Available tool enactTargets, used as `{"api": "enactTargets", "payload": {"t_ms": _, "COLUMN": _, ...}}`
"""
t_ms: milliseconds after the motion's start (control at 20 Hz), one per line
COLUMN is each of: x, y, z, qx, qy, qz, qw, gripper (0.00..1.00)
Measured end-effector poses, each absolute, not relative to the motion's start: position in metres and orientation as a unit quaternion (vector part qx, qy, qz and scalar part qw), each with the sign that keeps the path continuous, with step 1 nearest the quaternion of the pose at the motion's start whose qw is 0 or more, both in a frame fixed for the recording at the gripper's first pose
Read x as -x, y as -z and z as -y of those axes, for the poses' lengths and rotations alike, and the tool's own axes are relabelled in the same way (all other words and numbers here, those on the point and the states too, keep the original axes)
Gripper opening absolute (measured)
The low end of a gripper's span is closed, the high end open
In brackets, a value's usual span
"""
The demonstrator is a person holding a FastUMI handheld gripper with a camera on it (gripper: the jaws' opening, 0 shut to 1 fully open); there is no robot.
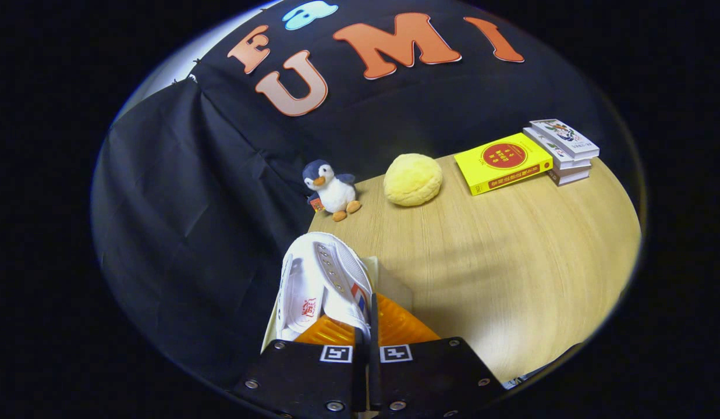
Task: Open the storage box then place both shoes into the box .Put the left shoe in first, then the right shoe, with the right side of both shoes facing outward in a uniform manner.
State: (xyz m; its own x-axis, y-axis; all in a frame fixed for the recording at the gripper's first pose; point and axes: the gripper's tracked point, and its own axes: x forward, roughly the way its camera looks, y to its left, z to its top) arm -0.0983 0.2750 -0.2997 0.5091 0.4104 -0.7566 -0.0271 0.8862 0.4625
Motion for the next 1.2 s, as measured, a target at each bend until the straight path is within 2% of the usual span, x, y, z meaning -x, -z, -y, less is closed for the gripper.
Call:
{"api": "enactTargets", "payload": {"t_ms": 600, "x": 0.131, "y": 0.361, "z": -0.309, "qx": -0.143, "qy": -0.041, "qz": -0.554, "qw": 0.819, "gripper": 0.05}}
{"api": "enactTargets", "payload": {"t_ms": 850, "x": 0.136, "y": 0.346, "z": -0.331, "qx": -0.161, "qy": -0.11, "qz": -0.557, "qw": 0.807, "gripper": 0.27}}
{"api": "enactTargets", "payload": {"t_ms": 1200, "x": 0.11, "y": 0.282, "z": -0.281, "qx": -0.202, "qy": -0.177, "qz": -0.484, "qw": 0.833, "gripper": 0.4}}
